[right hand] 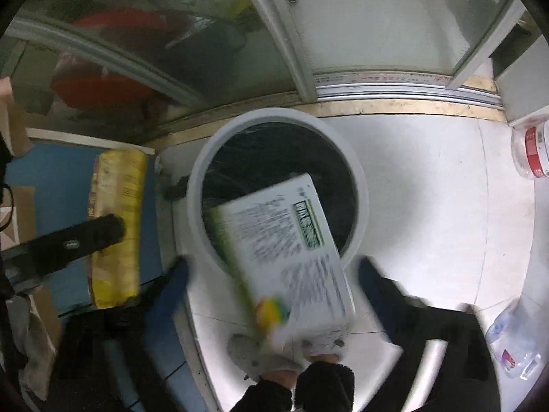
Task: Collect trash
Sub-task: 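Carry both items to the white bin and open both tools to drop them, then move both tools back over the counter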
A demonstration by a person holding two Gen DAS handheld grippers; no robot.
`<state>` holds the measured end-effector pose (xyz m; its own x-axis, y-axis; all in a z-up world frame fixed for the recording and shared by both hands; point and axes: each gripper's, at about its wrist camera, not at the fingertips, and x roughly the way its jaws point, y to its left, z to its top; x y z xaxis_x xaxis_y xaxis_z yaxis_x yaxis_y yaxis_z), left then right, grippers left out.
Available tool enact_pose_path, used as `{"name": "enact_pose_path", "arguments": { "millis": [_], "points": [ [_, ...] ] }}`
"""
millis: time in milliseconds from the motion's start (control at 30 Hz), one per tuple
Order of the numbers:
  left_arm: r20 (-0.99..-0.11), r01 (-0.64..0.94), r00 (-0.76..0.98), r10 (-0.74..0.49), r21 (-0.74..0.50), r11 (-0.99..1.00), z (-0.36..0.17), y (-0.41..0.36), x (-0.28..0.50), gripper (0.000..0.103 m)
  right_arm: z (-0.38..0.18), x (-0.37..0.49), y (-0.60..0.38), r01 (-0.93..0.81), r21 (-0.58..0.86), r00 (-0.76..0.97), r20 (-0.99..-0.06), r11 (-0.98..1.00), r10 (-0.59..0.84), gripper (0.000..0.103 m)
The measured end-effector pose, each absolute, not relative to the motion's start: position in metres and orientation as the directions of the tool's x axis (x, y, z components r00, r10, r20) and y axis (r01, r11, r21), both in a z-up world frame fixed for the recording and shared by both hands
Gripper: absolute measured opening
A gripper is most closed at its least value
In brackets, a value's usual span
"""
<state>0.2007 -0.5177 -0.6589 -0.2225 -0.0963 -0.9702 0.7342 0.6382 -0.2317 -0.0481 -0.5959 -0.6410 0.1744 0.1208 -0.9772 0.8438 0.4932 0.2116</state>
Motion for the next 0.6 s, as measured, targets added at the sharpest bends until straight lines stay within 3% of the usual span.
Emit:
{"name": "enact_pose_path", "arguments": {
  "millis": [233, 400, 600],
  "points": [
    [-0.996, 0.742, -0.063, -0.069, -0.093, 0.664, -0.628, -0.493, 0.202, 0.103, -0.623, -0.058, -0.600, 0.844, 0.138, 0.134, -0.990, 0.519, 0.046, 0.103],
    [-0.993, 0.707, 0.115, -0.040, 0.053, 0.705, -0.566, -0.455, 0.202, 0.103, -0.586, -0.059, -0.594, 0.826, 0.035, 0.076, -0.996, 0.563, -0.050, 0.103],
    [-0.988, 0.602, 0.152, -0.026, 0.072, 0.795, -0.465, -0.396, 0.211, 0.103, -0.497, -0.055, -0.571, 0.807, -0.020, 0.045, -0.994, 0.590, -0.096, 0.103]
  ]
}}
